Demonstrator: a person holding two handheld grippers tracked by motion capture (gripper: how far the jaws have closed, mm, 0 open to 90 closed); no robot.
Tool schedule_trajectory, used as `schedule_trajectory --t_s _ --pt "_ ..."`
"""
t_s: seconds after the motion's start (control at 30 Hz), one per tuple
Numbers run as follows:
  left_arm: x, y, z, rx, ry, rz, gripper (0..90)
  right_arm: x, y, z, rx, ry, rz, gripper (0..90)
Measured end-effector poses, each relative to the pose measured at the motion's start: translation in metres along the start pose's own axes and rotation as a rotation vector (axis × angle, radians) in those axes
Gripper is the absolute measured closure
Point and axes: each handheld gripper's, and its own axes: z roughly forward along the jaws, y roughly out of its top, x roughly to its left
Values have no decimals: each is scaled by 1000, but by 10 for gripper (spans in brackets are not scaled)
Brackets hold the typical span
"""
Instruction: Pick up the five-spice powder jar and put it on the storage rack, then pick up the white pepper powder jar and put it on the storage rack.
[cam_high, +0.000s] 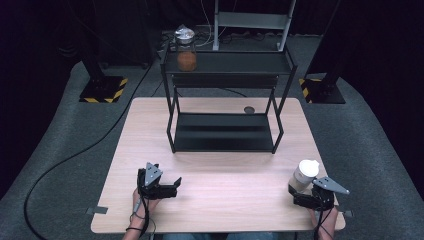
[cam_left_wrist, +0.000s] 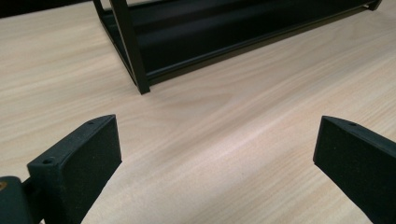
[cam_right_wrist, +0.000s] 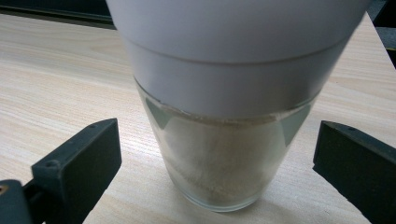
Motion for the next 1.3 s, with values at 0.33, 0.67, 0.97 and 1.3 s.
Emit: schedule_trajectory --t_s 0.33,0.67,0.97,1.3 --pt "-1 -2 1 8 -8 -8 6 0 -1 0 -5 -2 0 1" --pt "-3 -4 3 31 -15 -15 7 1 -1 -1 -6 -4 -4 0" --pt "-4 5 11 108 -32 -10 11 5 -2 -1 -12 -20 -11 0" --pt "-4 20 21 203 -46 -11 8 6 -4 -7 -66 -21 12 0"
